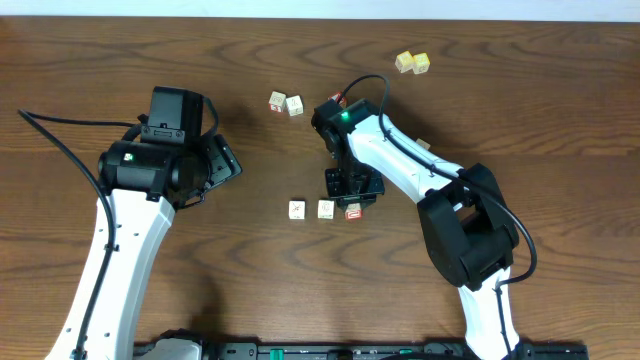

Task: Lift 5 blocks
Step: 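Carry the H block with the right gripper to the front row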

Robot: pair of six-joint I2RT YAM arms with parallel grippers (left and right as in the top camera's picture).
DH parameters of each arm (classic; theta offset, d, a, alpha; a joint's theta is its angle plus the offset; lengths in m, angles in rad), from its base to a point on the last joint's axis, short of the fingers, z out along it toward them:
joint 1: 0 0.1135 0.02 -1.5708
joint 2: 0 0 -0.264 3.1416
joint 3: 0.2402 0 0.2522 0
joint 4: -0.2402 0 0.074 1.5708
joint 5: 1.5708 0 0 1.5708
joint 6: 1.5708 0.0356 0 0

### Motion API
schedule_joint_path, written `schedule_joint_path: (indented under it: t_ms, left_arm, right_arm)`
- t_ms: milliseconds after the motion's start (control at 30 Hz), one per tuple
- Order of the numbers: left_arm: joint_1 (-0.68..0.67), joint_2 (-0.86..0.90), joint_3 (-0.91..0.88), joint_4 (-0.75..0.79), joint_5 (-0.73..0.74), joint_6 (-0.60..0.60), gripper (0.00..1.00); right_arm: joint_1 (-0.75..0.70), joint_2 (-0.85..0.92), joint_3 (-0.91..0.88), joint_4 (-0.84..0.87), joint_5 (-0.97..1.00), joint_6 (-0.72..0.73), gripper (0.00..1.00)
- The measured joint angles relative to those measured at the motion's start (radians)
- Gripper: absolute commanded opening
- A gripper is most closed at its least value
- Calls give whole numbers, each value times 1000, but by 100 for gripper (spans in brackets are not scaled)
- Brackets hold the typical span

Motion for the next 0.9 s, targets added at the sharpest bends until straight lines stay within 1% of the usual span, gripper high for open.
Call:
schedule_joint_path:
  t_ms: [433, 567, 733, 900]
  left_arm:
    - [0, 0, 0, 0, 0, 0, 81]
    - [0, 0, 0, 0, 0, 0, 81]
    - [0, 0, 0, 0, 0, 0, 81]
    - [0, 0, 0, 0, 0, 0, 81]
  right_arm:
    - [27, 0, -14, 5, 14, 62, 31]
    - [39, -1, -35, 39, 10, 66, 31]
    - [39, -8, -45, 71, 7, 73, 34]
    - [39, -8, -46, 81, 7, 74, 36]
